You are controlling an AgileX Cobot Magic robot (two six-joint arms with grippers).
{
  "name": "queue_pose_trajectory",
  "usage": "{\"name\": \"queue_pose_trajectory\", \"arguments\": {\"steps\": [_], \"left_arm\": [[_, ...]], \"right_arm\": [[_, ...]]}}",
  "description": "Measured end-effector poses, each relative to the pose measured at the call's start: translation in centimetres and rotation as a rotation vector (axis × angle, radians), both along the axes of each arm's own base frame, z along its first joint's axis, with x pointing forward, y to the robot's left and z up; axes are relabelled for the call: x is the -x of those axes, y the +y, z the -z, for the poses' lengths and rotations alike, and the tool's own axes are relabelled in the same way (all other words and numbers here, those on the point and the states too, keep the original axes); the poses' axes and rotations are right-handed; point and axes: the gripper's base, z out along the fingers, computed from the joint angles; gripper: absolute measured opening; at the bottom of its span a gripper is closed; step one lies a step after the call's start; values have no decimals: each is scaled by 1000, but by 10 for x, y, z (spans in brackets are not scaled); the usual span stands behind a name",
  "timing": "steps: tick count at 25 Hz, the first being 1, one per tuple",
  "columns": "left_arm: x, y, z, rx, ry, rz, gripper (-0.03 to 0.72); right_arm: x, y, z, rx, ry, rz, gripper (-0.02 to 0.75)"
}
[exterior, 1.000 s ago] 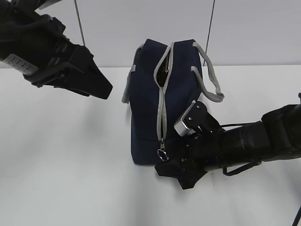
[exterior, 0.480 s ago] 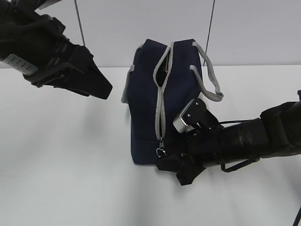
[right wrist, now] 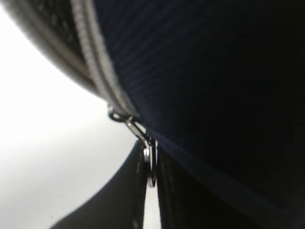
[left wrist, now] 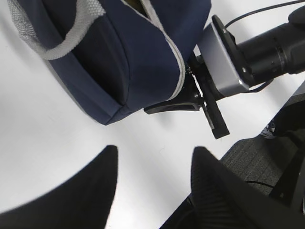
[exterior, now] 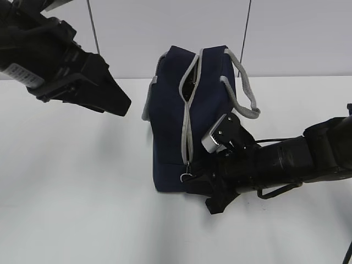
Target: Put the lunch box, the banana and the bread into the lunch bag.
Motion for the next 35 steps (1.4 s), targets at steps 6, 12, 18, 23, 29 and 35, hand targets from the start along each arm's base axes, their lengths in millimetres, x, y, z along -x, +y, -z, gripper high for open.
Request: {"name": "queue_pose_trajectory", "arguments": {"steps": [6,12,18,23,29,35], "left_arm": [[0,0,0,-3,-1,0,361],[0,0,0,-4,-2,1,361],[0,1,0,-8,-4,1,361],[0,1,1,-14,-6,2,361],[0,1,1,-16,-7,3,361],[0,1,1,-16,-7,3,361]], "right_arm": [[0,-1,1,9,9,12,-1],[1,-1,2,20,28,7,-3],[3,-4,-2,59,41,7,-3],[5,-6,-13,88,38,11,-16],[12,-9,-23,124,70,-13,-16],[18,-12,-37,148,85,-15,-16]]}}
